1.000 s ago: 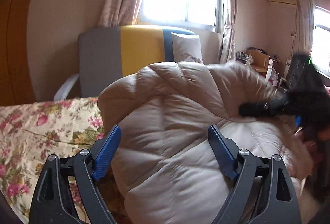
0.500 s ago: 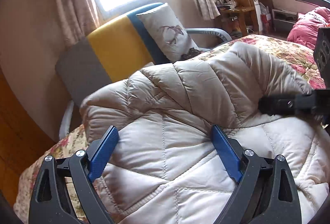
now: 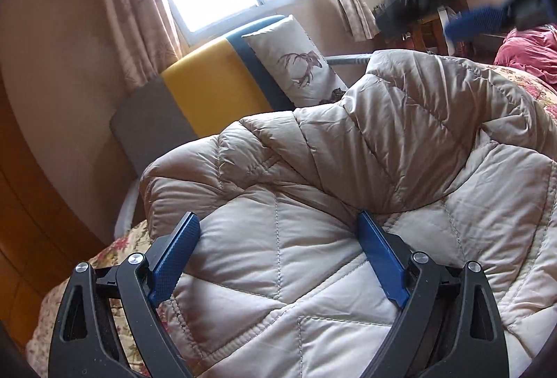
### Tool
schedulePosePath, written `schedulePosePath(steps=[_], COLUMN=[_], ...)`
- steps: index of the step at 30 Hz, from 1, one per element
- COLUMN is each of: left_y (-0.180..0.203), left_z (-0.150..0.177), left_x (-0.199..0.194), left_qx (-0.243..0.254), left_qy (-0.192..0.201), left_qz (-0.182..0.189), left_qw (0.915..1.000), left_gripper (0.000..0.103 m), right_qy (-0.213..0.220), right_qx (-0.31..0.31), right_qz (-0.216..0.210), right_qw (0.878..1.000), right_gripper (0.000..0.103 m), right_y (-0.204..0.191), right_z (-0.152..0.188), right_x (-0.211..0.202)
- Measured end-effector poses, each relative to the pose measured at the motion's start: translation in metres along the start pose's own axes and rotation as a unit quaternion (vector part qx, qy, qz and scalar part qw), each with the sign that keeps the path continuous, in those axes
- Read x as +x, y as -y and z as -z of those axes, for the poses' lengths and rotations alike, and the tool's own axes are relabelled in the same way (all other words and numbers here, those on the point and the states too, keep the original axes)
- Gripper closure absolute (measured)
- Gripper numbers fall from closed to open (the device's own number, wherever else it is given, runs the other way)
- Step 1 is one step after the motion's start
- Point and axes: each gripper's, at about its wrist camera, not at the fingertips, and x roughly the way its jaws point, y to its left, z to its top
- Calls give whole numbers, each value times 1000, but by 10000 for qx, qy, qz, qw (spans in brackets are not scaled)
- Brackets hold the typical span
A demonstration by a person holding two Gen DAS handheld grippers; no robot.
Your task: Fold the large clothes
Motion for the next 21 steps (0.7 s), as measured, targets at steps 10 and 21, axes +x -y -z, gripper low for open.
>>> schedulePosePath(steps=[10, 21], left_y=[-4, -63], left_z=[-3, -64], left_x=[-12, 24], left_qx=[-74, -1204], left_qy=[-170, -647], left_qz=[318, 65], left_qw=[9993, 9906], left_gripper=[7, 4], right_qy=[-342, -331], right_qx=[639, 603], right_qz=[934, 1208], right_qw=[9930, 9903], right_gripper=[17, 9], right_y=[44, 41], right_z=[49, 51], right_x=[76, 79])
